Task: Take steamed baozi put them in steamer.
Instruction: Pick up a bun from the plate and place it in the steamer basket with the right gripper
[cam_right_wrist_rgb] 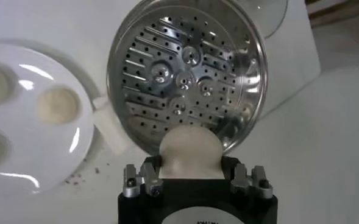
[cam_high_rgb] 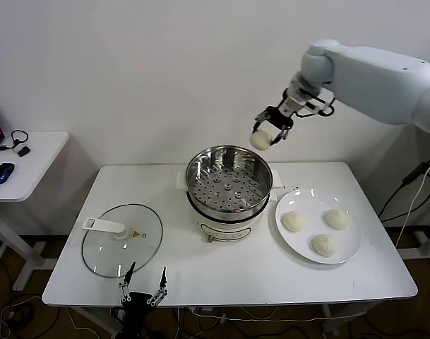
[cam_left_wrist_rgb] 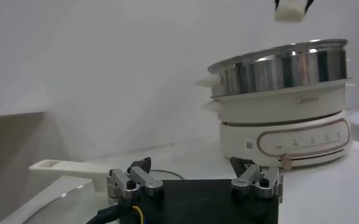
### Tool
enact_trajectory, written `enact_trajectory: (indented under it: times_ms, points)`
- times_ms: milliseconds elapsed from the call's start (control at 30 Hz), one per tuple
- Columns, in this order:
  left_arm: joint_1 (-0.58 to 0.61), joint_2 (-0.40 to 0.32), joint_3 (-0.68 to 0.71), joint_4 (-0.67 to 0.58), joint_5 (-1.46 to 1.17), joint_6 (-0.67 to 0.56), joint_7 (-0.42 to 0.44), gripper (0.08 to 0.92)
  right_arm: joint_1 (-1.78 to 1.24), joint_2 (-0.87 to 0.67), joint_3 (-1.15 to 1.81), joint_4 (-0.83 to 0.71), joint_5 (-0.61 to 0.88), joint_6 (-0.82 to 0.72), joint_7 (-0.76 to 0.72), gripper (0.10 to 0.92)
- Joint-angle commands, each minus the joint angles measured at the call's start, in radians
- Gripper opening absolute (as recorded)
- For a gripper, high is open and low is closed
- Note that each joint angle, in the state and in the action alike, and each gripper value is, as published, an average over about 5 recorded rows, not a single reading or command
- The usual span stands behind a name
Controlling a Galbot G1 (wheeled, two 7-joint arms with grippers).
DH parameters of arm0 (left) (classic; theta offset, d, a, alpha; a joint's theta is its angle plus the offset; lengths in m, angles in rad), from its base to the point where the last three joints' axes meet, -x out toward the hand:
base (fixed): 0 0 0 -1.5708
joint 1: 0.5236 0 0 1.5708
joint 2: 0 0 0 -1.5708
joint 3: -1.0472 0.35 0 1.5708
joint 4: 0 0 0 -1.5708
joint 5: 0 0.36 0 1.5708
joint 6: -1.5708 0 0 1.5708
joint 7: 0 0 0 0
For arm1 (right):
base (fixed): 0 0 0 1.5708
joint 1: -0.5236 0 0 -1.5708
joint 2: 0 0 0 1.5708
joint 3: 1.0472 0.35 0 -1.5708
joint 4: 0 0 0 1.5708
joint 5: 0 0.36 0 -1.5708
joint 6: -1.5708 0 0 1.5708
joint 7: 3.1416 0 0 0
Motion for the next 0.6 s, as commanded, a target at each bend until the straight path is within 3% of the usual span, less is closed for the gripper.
enact_trajectory:
  times_ms: [33,600]
  points:
    - [-0.008,-0.030,-0.003,0.004,-0.005,-0.001,-0.001,0.823,-0.114,0.189,0.043,-0.165,-0.117,0.096,0.042,0.653]
    - [-0.016,-0.022,-0.004,0.018,-0.010,-0.004,-0.001,0.823,-0.243,0.206,0.062,-0.210,-0.150,0.096,0.044,0.653]
